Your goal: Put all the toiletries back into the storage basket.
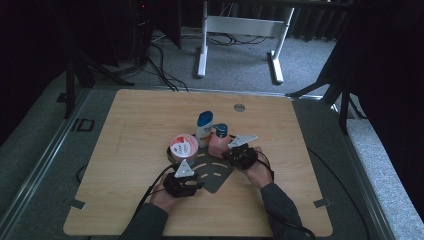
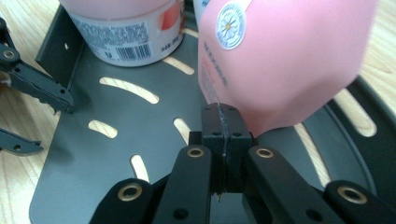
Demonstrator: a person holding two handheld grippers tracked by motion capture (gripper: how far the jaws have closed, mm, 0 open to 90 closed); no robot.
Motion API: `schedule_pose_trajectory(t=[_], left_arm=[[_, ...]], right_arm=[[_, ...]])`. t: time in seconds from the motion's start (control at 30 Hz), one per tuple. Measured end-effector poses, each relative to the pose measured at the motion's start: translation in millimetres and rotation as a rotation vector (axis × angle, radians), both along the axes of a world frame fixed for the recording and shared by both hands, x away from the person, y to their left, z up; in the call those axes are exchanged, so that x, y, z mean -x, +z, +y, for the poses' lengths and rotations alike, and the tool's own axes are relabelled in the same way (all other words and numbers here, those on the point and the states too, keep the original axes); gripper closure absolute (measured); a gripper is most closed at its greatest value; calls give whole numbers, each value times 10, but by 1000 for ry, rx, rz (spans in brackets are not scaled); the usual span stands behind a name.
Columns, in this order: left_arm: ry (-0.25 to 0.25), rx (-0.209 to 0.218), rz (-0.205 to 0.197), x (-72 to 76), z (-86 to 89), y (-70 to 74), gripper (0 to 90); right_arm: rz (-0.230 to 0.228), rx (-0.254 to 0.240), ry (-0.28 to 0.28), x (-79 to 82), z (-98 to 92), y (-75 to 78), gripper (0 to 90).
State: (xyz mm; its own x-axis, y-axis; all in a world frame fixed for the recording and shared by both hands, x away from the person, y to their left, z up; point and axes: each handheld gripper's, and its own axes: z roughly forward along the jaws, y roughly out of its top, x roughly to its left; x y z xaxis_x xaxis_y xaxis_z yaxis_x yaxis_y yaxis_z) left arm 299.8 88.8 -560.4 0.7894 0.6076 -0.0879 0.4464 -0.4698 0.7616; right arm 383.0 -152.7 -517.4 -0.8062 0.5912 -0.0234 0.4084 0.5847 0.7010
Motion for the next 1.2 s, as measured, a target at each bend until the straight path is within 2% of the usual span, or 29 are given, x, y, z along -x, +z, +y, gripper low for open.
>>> schedule_pose_trajectory(t=[0.17, 0.3, 0.67, 0.93, 1.07, 1.2], left_arm=[[5, -1, 0, -3, 8, 1, 635], [5, -6, -5, -1, -2, 2, 644], [1, -15, -11, 5, -17, 3, 659], [5, -15, -16, 15, -22, 2, 655], [-11, -41, -42, 44, -50, 4, 614], [-1, -48, -49, 49, -47, 4, 590]], right_arm=[[8, 19, -9, -39, 44, -97, 900], [24, 10, -15, -82, 33, -150, 900], [26, 6, -27, -136, 72, -179, 900], [21, 18, -18, -95, 66, -174, 900], [13, 14, -12, -41, 29, -157, 900], [-1, 6, -14, 13, -15, -124, 900]])
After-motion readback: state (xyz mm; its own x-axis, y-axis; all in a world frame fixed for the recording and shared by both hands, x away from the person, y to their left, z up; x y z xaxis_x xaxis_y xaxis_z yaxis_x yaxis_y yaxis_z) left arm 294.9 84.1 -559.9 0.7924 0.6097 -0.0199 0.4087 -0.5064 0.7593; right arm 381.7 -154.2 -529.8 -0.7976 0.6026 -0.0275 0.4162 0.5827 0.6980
